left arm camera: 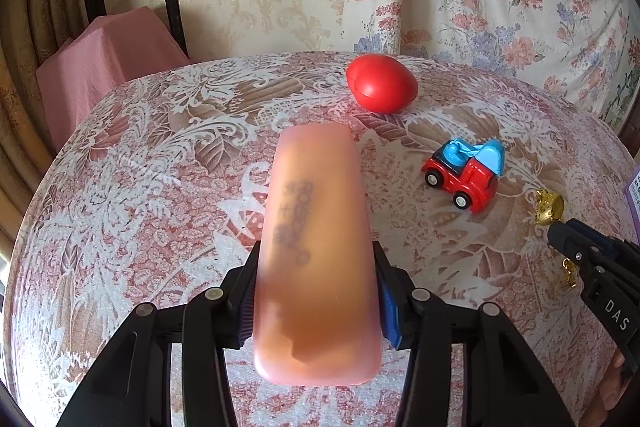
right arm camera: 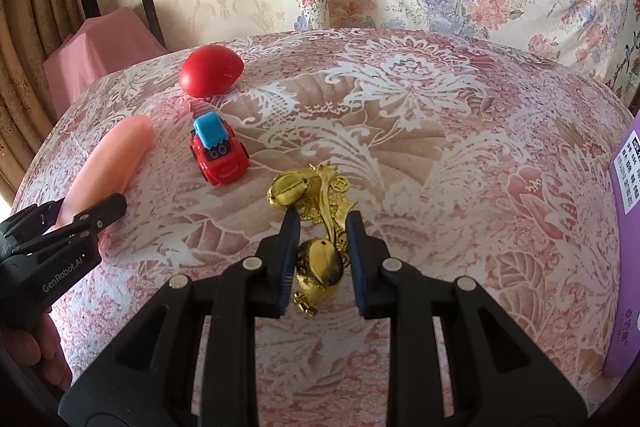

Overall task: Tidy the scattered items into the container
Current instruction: 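Close the right gripper on the gold ornament while the left holds the pink bar, then carry the pink bar and gold ornament over the purple box with both grippers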

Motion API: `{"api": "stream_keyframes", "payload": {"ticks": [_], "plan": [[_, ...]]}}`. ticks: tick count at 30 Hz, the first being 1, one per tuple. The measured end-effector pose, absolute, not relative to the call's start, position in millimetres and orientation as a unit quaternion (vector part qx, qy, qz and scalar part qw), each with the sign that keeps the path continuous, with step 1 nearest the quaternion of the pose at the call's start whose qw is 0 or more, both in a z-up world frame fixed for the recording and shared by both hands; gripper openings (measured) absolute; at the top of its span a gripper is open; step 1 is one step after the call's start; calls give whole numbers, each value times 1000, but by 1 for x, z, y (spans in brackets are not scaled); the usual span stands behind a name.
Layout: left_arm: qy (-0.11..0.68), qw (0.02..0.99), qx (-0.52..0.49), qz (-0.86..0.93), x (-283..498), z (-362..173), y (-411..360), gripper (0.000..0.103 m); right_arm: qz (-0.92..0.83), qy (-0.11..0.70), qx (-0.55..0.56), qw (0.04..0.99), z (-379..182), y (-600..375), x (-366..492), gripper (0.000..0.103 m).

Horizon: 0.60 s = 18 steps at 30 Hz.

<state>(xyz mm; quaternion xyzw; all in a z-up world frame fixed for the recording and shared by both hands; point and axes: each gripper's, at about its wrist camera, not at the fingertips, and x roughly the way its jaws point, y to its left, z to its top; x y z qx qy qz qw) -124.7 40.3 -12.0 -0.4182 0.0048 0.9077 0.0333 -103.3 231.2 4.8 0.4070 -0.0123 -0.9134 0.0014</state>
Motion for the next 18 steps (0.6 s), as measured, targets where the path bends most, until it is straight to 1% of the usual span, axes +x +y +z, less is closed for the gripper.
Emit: {"api": "stream_keyframes", "payload": {"ticks": [10,18], "plan": [[10,34,-417,908,-124,-12,42,48,-914,-11,406,0,7,230,-102,26],[4,37,-397,917,-117,6,42,48,-919,-11,393,-1,25,229,-96,26]]}}
